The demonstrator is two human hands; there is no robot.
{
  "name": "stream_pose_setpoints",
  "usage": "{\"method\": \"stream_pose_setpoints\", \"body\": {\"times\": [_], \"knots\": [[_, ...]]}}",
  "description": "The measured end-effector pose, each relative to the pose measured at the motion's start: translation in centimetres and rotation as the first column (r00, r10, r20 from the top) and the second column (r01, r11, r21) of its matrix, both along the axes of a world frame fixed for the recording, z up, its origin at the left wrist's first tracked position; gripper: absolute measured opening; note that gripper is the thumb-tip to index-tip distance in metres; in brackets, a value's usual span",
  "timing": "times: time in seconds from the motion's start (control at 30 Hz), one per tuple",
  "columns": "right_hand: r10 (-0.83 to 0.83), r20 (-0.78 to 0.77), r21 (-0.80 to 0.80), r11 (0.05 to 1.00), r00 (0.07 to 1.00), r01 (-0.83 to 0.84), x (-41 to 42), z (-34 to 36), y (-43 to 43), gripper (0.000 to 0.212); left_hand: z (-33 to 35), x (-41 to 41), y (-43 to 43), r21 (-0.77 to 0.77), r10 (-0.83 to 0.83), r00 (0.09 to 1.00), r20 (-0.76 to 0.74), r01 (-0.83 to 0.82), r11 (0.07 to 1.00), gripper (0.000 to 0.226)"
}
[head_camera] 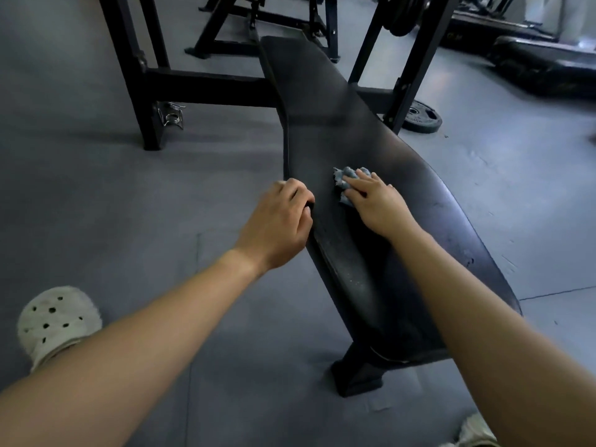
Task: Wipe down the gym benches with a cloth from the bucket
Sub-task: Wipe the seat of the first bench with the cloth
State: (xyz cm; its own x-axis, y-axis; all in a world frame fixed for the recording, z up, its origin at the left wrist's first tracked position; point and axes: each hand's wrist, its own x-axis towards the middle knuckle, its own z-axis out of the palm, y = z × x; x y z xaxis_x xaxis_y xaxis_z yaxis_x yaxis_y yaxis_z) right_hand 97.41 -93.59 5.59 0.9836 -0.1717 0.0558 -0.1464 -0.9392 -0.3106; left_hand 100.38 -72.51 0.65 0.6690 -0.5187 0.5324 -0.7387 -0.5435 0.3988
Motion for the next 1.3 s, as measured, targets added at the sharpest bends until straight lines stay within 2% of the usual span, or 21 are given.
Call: {"method": "stream_pose_setpoints", "body": {"times": [0.07,0.2,0.27,0.4,0.5,0.57,0.7,0.83,0.93,1.03,1.17,1.3], "knots": [[-0.039,0.019,-0.029,0.999,0.999,0.039,-0.5,0.2,1.3,0.039,-0.1,0.2,0.1,-0.021,-0.029,0.999,0.016,0.029,0.999,0.017],[0.055,0.064,0.01,0.998,0.996,-0.056,-5.7,0.2,4.3,0.04,-0.3,1.0,0.1,-0.024,-0.091,0.995,0.028,0.092,0.995,0.021],[0.06,0.024,0.033,0.998,0.998,-0.061,-8.1,0.0,4.9,0.041,0.1,1.3,0.1,-0.004,-0.131,0.991,0.041,0.131,0.991,0.026],[-0.15,-0.033,-0.005,0.989,0.988,0.15,-9.8,0.6,3.5,0.042,0.7,1.2,0.2,0.046,-0.243,0.965,0.099,0.239,0.97,0.025],[-0.392,-0.009,0.0,0.92,0.92,0.392,-10.4,0.6,3.4,0.041,0.9,0.7,0.2,0.097,-0.371,0.919,0.134,0.361,0.928,0.023],[-0.483,-0.01,-0.01,0.875,0.875,0.483,-10.7,0.2,5.1,0.043,1.2,0.1,0.3,0.13,-0.457,0.879,0.135,0.441,0.888,0.025],[-0.454,0.028,-0.035,0.89,0.891,0.454,-12.8,-0.4,10.6,0.046,1.8,-0.7,0.6,0.178,-0.562,0.821,0.103,0.54,0.822,0.028],[-0.479,-0.01,-0.02,0.878,0.878,0.479,-16.9,-1.0,12.6,0.049,2.0,-1.4,0.8,0.21,-0.603,0.793,0.081,0.578,0.788,0.028],[-0.587,-0.033,0.02,0.809,0.809,0.588,-18.9,-1.3,10.3,0.046,1.7,-2.4,0.7,0.229,-0.663,0.743,0.093,0.632,0.74,0.031],[-0.72,-0.057,0.036,0.691,0.692,0.722,-19.6,-1.3,6.4,0.048,1.7,-3.5,0.4,0.27,-0.7,0.709,0.091,0.659,0.702,0.036],[-0.808,-0.086,-0.008,0.586,0.583,0.81,-17.9,-1.2,4.1,0.051,2.0,-4.1,-0.6,0.278,-0.651,0.748,0.132,0.602,0.748,0.03],[-0.817,0.024,0.054,0.577,0.577,0.815,-17.8,-1.9,7.8,0.049,0.9,-4.8,-0.9,0.211,-0.591,0.787,0.179,0.556,0.804,0.019]]}}
